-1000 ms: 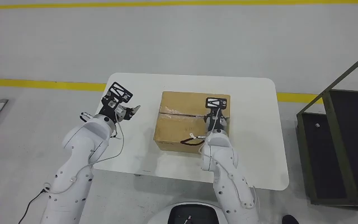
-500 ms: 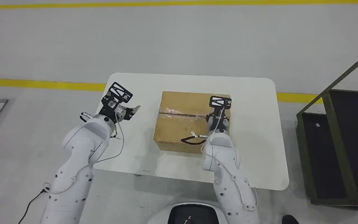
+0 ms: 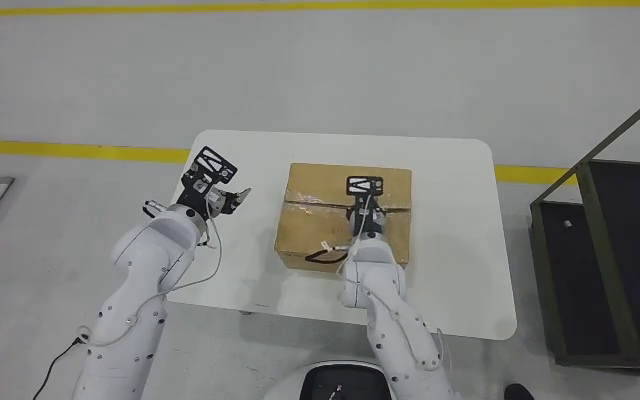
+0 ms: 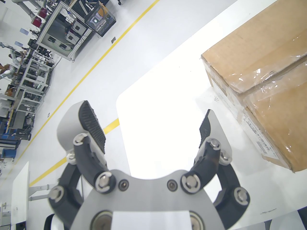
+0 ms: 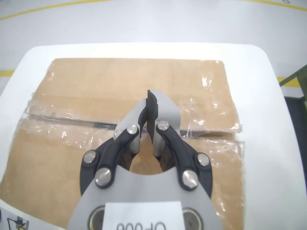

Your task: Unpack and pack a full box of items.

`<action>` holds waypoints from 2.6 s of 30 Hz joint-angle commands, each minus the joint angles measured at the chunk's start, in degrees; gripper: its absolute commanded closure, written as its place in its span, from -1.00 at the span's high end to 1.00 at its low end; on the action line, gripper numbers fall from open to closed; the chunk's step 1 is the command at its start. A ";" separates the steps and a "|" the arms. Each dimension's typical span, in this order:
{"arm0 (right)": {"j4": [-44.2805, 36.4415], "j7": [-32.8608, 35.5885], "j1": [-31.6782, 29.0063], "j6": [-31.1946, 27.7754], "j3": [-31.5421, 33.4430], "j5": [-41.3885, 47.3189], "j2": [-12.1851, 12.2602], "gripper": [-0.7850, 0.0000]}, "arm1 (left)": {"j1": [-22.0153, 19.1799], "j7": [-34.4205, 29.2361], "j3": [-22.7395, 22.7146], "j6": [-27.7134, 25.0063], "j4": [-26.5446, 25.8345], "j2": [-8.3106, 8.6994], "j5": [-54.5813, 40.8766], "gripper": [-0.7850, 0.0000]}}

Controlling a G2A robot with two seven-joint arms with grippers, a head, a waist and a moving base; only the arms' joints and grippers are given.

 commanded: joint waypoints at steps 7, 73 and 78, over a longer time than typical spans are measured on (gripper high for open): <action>0.32 1.19 0.34 0.62 0.84 1.20 -0.16 -1.00 | 0.00 0.00 0.00 0.00 0.00 0.00 0.00 1.00; -35.38 -13.45 -24.16 -33.99 33.11 21.28 4.74 -0.58 | 0.00 0.00 0.00 0.00 0.00 0.00 0.00 1.00; -35.38 -13.44 -24.15 -33.99 33.10 21.27 4.74 -0.81 | 0.00 0.00 0.00 0.00 0.00 0.00 0.00 1.00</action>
